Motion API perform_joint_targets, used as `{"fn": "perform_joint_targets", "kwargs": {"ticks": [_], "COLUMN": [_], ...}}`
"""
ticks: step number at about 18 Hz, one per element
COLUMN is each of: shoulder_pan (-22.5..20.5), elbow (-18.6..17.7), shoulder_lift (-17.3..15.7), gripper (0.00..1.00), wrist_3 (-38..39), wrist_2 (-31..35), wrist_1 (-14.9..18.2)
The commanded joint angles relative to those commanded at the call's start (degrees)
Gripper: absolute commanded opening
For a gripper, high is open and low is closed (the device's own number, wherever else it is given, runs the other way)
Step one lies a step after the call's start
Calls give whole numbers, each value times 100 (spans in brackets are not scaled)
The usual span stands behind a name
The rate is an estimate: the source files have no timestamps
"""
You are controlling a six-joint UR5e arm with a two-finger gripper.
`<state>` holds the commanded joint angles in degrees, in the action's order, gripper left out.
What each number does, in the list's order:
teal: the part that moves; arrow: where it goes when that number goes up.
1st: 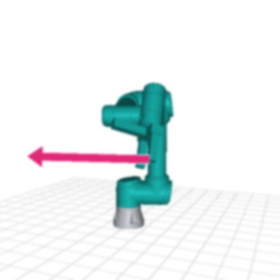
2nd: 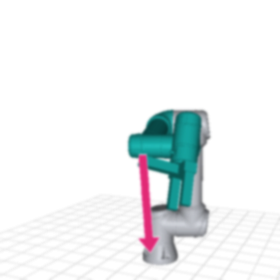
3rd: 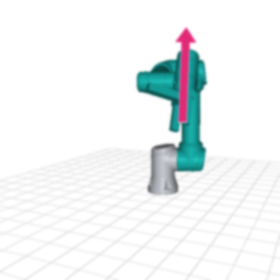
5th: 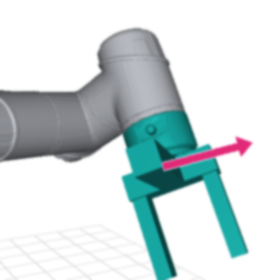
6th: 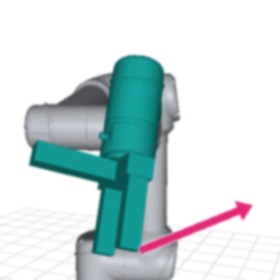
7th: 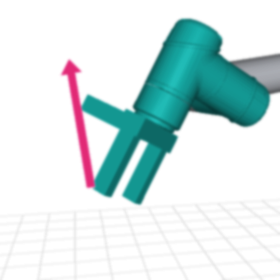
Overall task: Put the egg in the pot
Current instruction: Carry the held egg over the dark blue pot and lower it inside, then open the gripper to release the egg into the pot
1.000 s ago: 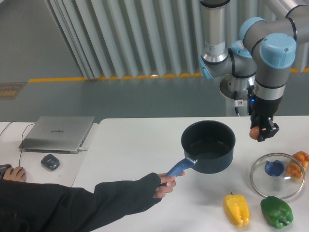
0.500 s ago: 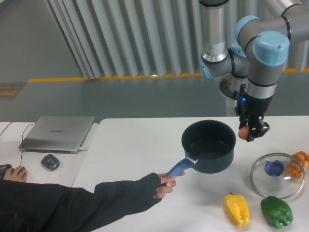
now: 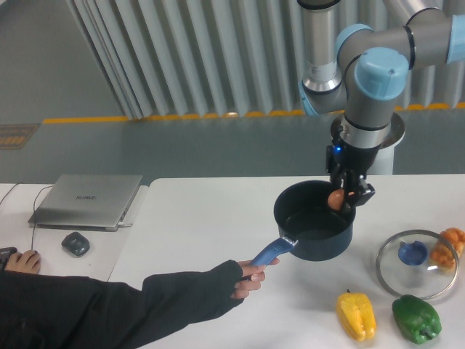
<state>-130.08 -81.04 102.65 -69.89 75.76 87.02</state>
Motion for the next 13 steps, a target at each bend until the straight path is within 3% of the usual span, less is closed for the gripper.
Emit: {"fn": "perform_joint_targets", "kwargs": {"ticks": [13], "shoulder_pan": [370], "elbow": [-211], "shoulder_lift": [150], "gripper": [33], "wrist_3": [230], "wrist_2": [272], "wrist_1": [-72]}}
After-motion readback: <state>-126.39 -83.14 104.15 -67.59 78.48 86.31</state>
